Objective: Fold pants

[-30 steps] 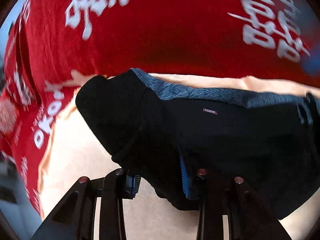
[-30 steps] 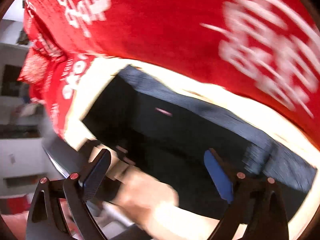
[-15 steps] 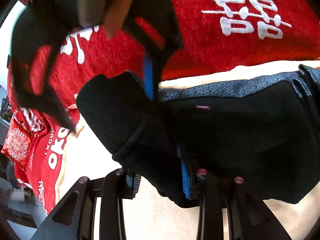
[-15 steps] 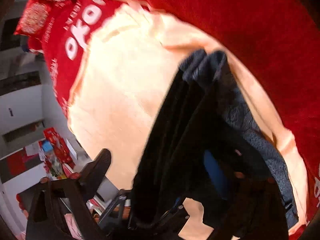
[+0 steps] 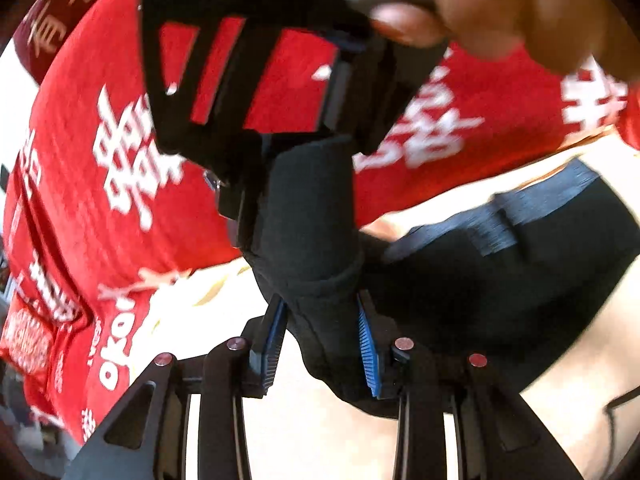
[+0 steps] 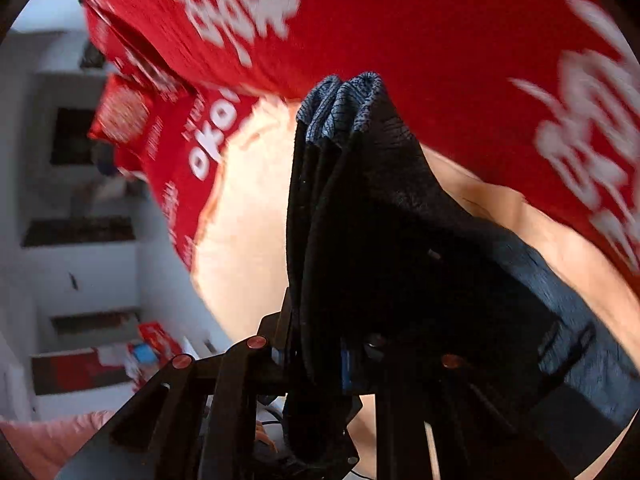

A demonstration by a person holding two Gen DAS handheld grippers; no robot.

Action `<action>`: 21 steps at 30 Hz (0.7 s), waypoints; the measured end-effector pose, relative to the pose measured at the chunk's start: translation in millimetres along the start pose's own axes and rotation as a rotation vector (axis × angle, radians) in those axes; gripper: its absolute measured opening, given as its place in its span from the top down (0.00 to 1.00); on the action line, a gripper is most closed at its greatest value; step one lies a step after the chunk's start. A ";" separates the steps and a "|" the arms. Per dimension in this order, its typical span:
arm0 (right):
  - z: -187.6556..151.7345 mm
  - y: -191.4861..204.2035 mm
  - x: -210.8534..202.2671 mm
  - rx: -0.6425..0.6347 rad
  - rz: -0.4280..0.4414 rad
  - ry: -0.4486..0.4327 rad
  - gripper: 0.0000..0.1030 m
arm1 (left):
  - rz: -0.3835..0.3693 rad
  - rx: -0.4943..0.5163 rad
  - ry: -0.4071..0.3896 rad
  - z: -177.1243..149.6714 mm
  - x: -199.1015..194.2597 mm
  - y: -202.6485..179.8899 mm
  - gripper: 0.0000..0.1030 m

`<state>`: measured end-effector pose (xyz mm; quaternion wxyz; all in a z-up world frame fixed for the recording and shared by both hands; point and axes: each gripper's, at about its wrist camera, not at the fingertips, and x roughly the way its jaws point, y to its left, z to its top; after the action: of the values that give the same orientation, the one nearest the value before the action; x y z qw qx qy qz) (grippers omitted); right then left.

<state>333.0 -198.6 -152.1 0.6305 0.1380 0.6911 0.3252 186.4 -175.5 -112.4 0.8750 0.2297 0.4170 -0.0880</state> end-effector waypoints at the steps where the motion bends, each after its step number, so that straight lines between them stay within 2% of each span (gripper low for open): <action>1: -13.5 -4.0 -13.5 0.013 0.019 -0.029 0.82 | -0.021 0.008 -0.011 6.9 -8.8 -8.2 0.67; 6: -63.8 -45.1 -77.7 0.070 0.066 -0.160 0.82 | -0.110 0.075 -0.044 38.7 -40.6 -61.0 0.67; 13: -154.1 -136.3 -149.6 0.231 0.109 -0.307 0.81 | -0.212 0.238 -0.063 63.0 -67.5 -174.4 0.67; 16: -184.0 -175.8 -159.6 0.297 0.113 -0.336 0.80 | -0.233 0.303 -0.053 64.2 -66.2 -221.5 0.67; 21: -213.8 -248.0 -150.3 0.413 0.125 -0.353 0.80 | -0.256 0.369 0.006 57.0 -38.9 -270.4 0.67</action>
<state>206.9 -533.9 -190.7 0.6784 0.3603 0.6125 0.1867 107.5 -441.7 -140.2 0.7987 0.3313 0.4220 -0.2725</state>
